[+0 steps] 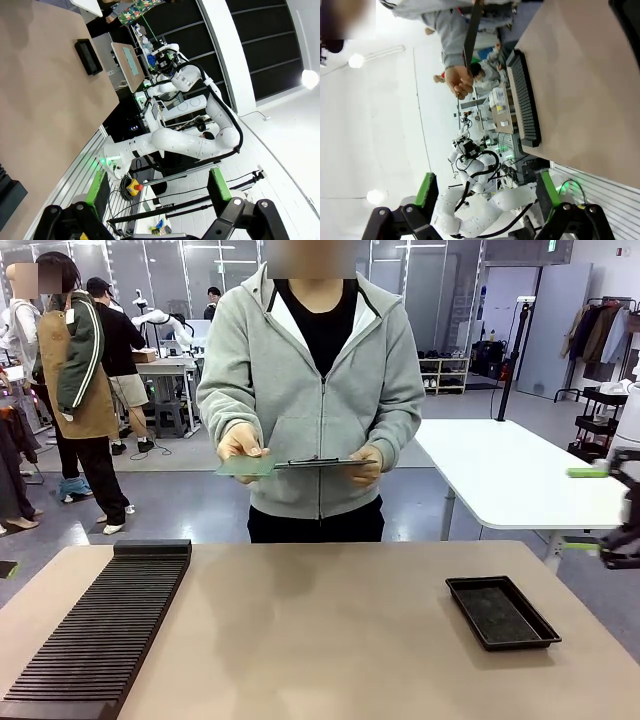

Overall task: Inspect the PCB.
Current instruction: Pick up the Blank PCB that the human is holding.

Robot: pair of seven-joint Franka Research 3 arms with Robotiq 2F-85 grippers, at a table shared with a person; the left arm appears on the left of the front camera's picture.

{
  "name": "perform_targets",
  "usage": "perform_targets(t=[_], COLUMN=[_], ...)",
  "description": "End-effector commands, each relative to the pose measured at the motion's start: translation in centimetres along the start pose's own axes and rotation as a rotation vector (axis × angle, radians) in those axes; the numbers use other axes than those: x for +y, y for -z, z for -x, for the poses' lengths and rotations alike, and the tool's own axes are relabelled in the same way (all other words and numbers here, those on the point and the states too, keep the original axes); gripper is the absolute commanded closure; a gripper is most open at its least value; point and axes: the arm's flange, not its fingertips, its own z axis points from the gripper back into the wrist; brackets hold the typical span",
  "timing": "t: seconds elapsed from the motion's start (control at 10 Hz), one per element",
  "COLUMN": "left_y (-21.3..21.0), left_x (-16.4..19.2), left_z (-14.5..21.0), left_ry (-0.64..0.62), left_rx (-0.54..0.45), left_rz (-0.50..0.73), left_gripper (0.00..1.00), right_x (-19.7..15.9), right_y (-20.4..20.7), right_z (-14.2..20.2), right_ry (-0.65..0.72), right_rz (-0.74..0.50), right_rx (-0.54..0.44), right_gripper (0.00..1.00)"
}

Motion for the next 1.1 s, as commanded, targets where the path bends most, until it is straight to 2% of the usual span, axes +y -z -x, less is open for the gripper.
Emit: perform_targets(t=[0.0, 0.3, 0.4, 0.6, 1.0], left_y=[-0.1, -0.1, -0.1, -0.1, -0.1], left_x=[-0.1, -0.1, -0.1, -0.1, -0.1], left_z=[0.0, 0.0, 0.0, 0.0, 0.0], left_ry=[0.001, 0.001, 0.001, 0.001, 0.001], left_rx=[0.001, 0.001, 0.001, 0.001, 0.001], left_rz=[-0.001, -0.001, -0.001, -0.001, -0.001], left_gripper=[0.0, 0.0, 0.0, 0.0, 0.0], right_x=[0.8, 1.9, 2.2, 2.9, 5.3], right_y=[2.9, 8.6, 10.4, 13.4, 19.6], right_z=[-0.3, -0.1, -0.2, -0.8, -1.9], right_ry=[0.09, 0.164, 0.153, 0.098, 0.045], right_rz=[-0.01, 0.006, 0.022, 0.056, 0.04], right_rx=[0.024, -0.002, 0.032, 0.029, 0.062], right_gripper=[0.0, 0.0, 0.0, 0.0, 0.0])
